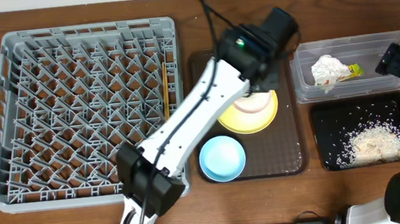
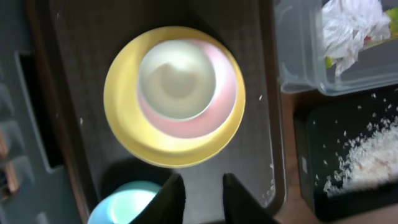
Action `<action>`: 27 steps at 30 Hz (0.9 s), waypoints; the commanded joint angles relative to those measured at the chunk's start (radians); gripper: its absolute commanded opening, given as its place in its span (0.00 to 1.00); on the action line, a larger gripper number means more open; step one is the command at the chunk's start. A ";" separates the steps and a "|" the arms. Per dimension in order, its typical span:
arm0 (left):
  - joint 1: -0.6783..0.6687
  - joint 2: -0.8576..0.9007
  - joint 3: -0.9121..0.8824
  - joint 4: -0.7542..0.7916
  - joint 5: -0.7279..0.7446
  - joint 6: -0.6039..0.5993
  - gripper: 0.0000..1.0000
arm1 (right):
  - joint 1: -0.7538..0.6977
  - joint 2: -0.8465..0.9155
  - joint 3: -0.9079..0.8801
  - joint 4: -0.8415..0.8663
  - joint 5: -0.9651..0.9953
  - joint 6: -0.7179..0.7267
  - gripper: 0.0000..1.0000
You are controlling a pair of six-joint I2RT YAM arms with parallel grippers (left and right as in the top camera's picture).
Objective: Sort waste into correct bins and load items into the dishwasher rack
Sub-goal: 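Lower the left gripper onto the rim of the white cup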
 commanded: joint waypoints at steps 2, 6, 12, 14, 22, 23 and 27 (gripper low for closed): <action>-0.017 0.006 0.018 0.029 -0.115 0.006 0.31 | -0.009 -0.017 0.005 0.000 0.011 0.013 0.99; -0.018 0.006 0.014 0.078 -0.115 0.006 0.32 | -0.009 -0.017 0.005 0.000 0.011 0.013 0.99; -0.019 0.007 -0.040 0.161 -0.114 0.006 0.41 | -0.009 -0.017 0.005 0.000 0.011 0.013 0.99; -0.019 0.007 -0.068 0.189 -0.115 0.006 0.45 | -0.009 -0.017 0.005 0.000 0.011 0.013 0.99; -0.019 0.005 -0.085 0.201 -0.105 -0.014 0.38 | -0.009 -0.017 0.005 0.000 0.011 0.013 0.99; -0.022 0.007 -0.087 0.203 -0.103 -0.029 0.33 | -0.009 -0.017 0.005 0.000 0.011 0.013 0.99; -0.038 0.038 -0.122 0.270 -0.118 -0.027 0.26 | -0.009 -0.017 0.005 0.000 0.011 0.013 0.99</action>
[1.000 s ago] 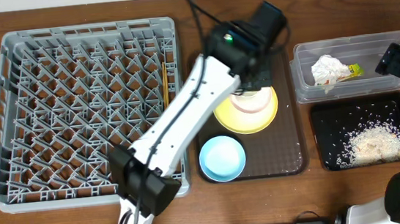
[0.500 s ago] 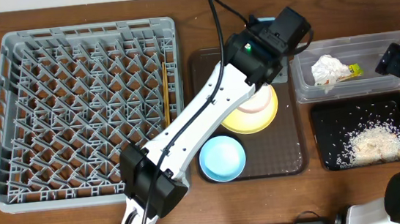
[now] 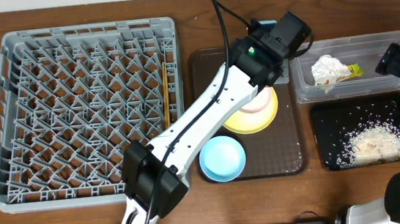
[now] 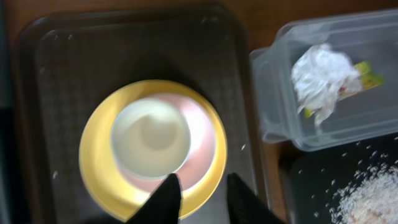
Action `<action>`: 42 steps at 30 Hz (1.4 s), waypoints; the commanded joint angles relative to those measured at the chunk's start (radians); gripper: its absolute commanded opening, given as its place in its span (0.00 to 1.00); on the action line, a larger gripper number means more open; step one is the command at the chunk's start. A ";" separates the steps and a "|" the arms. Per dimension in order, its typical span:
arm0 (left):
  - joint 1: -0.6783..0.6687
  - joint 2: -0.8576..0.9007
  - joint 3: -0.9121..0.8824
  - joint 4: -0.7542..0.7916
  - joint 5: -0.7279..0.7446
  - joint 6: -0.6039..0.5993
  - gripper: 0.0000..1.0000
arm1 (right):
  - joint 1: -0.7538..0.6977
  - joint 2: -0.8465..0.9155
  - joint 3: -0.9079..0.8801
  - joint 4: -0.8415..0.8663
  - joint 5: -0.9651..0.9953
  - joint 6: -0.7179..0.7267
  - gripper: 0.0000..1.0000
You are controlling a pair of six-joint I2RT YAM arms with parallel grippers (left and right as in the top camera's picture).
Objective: Sort waste into correct bins and load items into the dishwasher rack
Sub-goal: 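Lower the left gripper onto the rim of the white cup, then close the left gripper on the white cup rim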
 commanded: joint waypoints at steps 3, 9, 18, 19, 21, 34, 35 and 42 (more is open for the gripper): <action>-0.014 0.069 -0.028 0.028 -0.024 -0.007 0.26 | -0.009 -0.017 0.005 0.000 0.011 0.013 0.99; -0.011 0.110 -0.028 0.043 -0.029 0.008 0.26 | -0.009 -0.017 0.005 0.000 0.011 0.013 0.99; -0.012 0.145 -0.028 0.053 -0.111 0.069 0.26 | -0.009 -0.017 0.005 0.000 0.011 0.013 0.99; -0.012 0.147 -0.028 0.053 -0.120 0.069 0.26 | -0.009 -0.017 0.005 0.000 0.011 0.013 0.99; -0.012 0.148 -0.030 0.053 -0.122 0.068 0.26 | -0.009 -0.017 0.005 0.000 0.011 0.013 0.99; -0.013 0.203 -0.063 0.067 -0.125 0.068 0.26 | -0.009 -0.017 0.005 0.000 0.011 0.013 0.99; -0.013 0.205 -0.067 0.071 -0.124 0.068 0.25 | -0.009 -0.017 0.005 0.000 0.011 0.013 0.99; -0.013 0.208 -0.073 0.068 -0.124 0.068 0.23 | -0.009 -0.017 0.005 0.000 0.011 0.013 0.99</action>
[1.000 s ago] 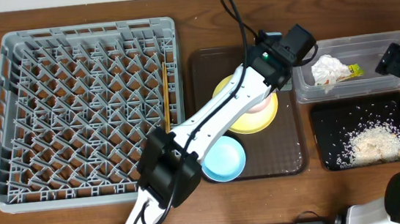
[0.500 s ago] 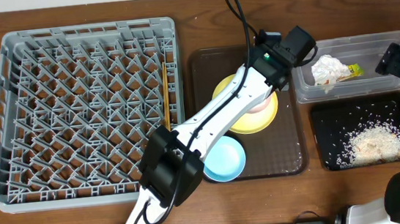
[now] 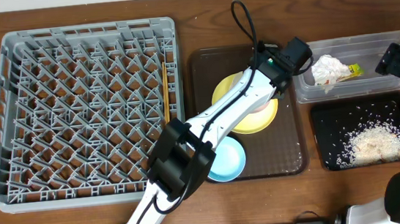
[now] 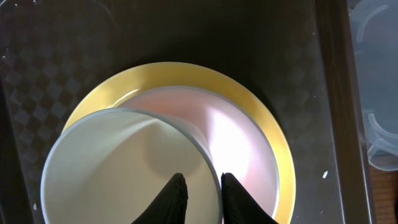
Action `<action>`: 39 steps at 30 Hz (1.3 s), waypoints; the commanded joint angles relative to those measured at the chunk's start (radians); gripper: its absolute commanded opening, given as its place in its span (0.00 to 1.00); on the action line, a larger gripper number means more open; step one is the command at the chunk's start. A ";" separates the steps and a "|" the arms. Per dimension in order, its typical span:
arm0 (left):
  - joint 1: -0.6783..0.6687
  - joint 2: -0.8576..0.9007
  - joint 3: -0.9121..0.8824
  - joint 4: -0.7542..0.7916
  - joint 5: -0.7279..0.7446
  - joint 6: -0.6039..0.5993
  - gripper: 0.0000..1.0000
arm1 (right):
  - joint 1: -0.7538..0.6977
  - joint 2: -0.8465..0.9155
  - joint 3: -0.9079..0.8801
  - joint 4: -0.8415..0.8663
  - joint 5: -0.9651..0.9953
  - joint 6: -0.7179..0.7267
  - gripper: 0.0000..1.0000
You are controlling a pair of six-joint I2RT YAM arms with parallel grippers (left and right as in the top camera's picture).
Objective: Sort waste into correct bins and load items into the dishwasher rack
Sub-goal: 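Close the left gripper on the white cup rim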
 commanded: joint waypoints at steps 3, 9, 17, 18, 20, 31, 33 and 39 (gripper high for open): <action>0.003 0.000 -0.013 -0.002 -0.024 0.010 0.23 | -0.009 -0.017 0.005 0.000 0.011 0.013 0.99; 0.003 0.000 -0.054 0.016 -0.024 0.010 0.20 | -0.009 -0.017 0.005 0.000 0.011 0.013 0.99; 0.004 -0.002 -0.054 0.028 -0.024 0.010 0.19 | -0.009 -0.017 0.005 0.000 0.011 0.013 0.99; 0.004 -0.002 -0.054 0.027 -0.024 0.010 0.19 | -0.009 -0.017 0.005 0.000 0.011 0.013 0.99; 0.004 -0.002 -0.054 0.028 -0.024 0.010 0.18 | -0.009 -0.017 0.005 0.000 0.011 0.013 0.99; 0.003 -0.008 -0.037 0.024 -0.039 0.044 0.24 | -0.009 -0.017 0.005 0.000 0.011 0.013 0.99; 0.003 -0.010 -0.037 0.016 -0.039 0.044 0.24 | -0.009 -0.017 0.005 0.000 0.011 0.013 0.99; 0.004 -0.015 -0.037 -0.007 -0.040 0.044 0.24 | -0.009 -0.017 0.005 0.000 0.011 0.013 0.99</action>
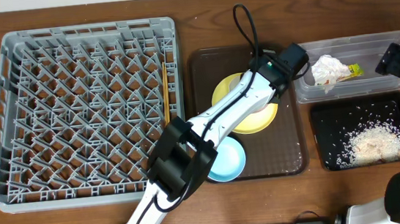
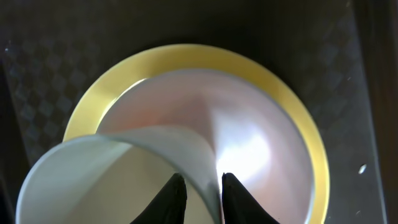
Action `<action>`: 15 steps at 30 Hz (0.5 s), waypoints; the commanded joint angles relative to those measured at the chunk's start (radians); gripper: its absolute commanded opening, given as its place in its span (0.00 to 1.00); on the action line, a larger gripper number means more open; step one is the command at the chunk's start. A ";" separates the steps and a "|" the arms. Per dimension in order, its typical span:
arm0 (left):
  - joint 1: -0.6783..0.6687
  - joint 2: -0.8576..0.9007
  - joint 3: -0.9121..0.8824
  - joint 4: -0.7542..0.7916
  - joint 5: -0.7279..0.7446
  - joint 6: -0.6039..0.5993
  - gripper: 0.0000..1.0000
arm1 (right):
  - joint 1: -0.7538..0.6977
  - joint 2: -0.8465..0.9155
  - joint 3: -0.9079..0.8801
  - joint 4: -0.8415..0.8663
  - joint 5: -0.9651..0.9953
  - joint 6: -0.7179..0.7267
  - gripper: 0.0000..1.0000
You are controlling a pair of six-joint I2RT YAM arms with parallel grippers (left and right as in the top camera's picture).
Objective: Sort waste into correct bins and load items into the dishwasher rack
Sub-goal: 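Close the left gripper on the white cup rim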
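On the brown tray (image 1: pixel 284 148) a white cup (image 2: pixel 112 174) sits tilted inside a pink bowl (image 2: pixel 249 124), which rests on a yellow plate (image 2: pixel 298 124). My left gripper (image 2: pixel 199 190) straddles the cup's right rim, one finger inside and one outside, shut on the wall. A light blue bowl (image 1: pixel 227 161) lies on the tray's near side. The grey dishwasher rack (image 1: pixel 74 102) fills the left, with a chopstick (image 1: pixel 165 93) near its right edge. My right gripper (image 1: pixel 394 60) hangs dark at the far right edge; its jaws cannot be made out.
A clear bin (image 1: pixel 384 39) at the right holds crumpled white paper (image 1: pixel 326 69) and a yellow-green scrap. In front of it a black bin (image 1: pixel 326 118) holds scattered rice (image 1: pixel 368 140). The left arm's cable loops above the tray's far edge.
The white cup, which sat level in the pink bowl, now leans with its rim raised in my left fingers. The camera has come slightly closer to the bowls. The right arm has not moved.
My left gripper hung high over the tray, with plate, bowl and cup stacked below it. It then stood farther back over the stack. Later it was low, its fingers astride the cup's rim, and now the cup tilts in its grip.
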 commanded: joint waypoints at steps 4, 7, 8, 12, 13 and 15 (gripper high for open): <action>0.004 -0.030 0.018 -0.008 -0.021 0.008 0.24 | -0.009 -0.017 0.005 0.000 0.011 0.013 0.99; 0.004 -0.051 0.018 -0.009 -0.021 0.007 0.23 | -0.009 -0.017 0.005 0.000 0.011 0.013 0.99; 0.004 -0.055 0.018 -0.009 -0.021 0.007 0.23 | -0.009 -0.017 0.005 0.000 0.011 0.013 0.99; 0.003 -0.059 0.018 -0.024 -0.021 0.007 0.23 | -0.009 -0.017 0.005 0.000 0.011 0.013 0.99; 0.003 -0.059 0.018 -0.031 -0.021 0.007 0.23 | -0.009 -0.017 0.005 0.000 0.011 0.013 0.99; 0.003 -0.059 0.018 -0.038 -0.021 0.007 0.23 | -0.009 -0.017 0.005 0.000 0.011 0.013 0.99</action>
